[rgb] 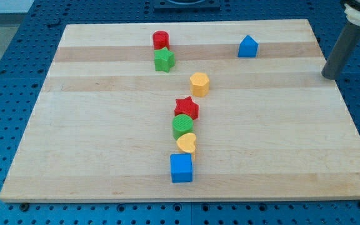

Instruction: Move blue triangle a bit left

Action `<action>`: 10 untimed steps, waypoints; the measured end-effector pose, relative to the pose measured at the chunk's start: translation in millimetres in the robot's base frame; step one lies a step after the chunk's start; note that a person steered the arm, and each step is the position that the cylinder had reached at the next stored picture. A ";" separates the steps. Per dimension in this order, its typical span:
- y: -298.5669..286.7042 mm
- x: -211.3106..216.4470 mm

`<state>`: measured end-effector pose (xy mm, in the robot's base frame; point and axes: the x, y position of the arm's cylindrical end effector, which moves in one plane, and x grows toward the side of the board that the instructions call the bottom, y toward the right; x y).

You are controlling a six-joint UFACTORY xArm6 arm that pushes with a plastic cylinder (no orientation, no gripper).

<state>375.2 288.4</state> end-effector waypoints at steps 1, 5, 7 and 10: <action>0.0 -36.4; -118.6 -118.0; -192.3 -88.2; -106.8 -82.2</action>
<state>293.0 181.6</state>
